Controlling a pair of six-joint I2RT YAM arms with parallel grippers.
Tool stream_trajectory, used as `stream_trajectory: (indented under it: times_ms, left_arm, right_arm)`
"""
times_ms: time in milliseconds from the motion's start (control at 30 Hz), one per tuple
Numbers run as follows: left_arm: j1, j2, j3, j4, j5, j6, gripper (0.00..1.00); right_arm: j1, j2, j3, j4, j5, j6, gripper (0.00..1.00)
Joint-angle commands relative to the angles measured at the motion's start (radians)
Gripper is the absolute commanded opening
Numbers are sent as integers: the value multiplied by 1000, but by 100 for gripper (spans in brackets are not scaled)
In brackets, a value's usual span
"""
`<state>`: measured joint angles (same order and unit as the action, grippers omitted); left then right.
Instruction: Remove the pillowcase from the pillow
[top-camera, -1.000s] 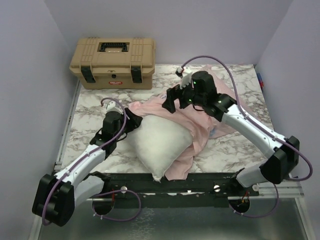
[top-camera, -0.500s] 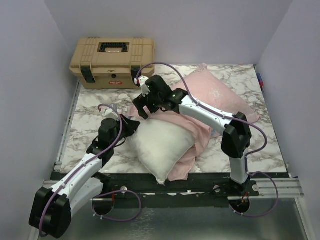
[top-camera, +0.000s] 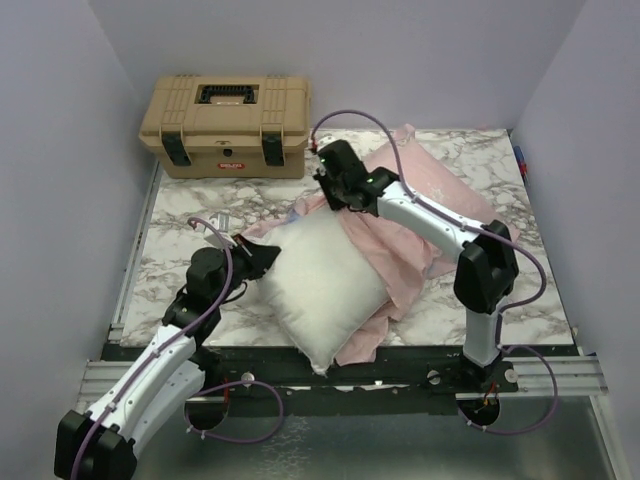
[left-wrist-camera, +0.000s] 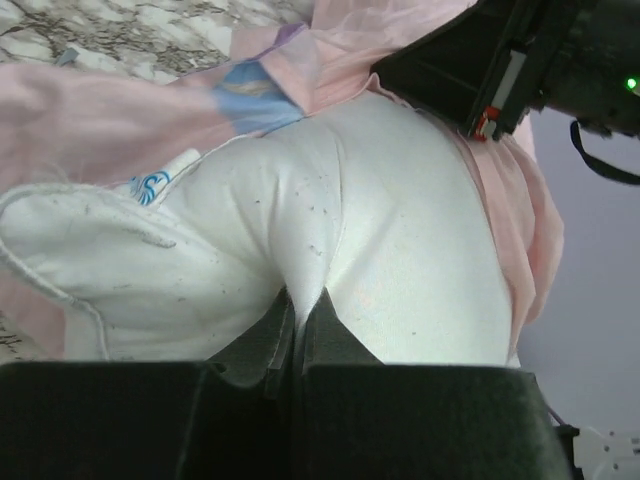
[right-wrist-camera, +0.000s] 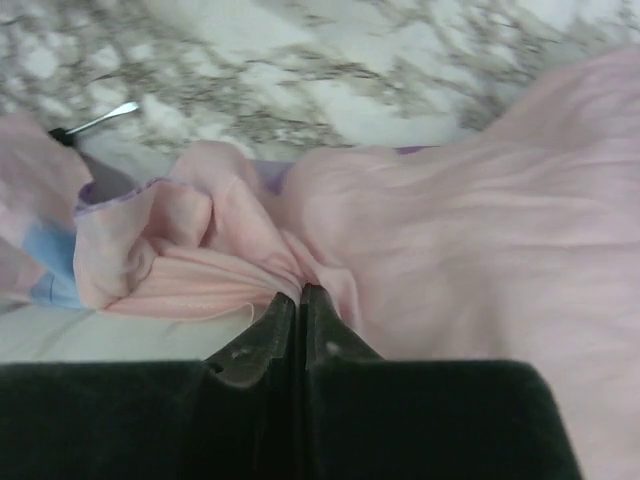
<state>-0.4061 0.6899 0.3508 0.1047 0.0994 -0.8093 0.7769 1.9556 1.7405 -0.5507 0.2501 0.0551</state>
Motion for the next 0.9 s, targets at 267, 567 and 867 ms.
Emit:
stream_trajectory:
  times_ms: [267,567,867]
  left_arm:
    - [1,-302,5,-370,-32,-25,0]
    - [0,-435,59,-498,-169,-26,0]
    - [1,-231,139,-438,-220,87,0]
  right_arm:
    - [-474,-284,-132,48,142,208,1]
    - [-584,-327,-229,106,-46,241,2]
    - [-578,-404,-299,150,-468,244,38]
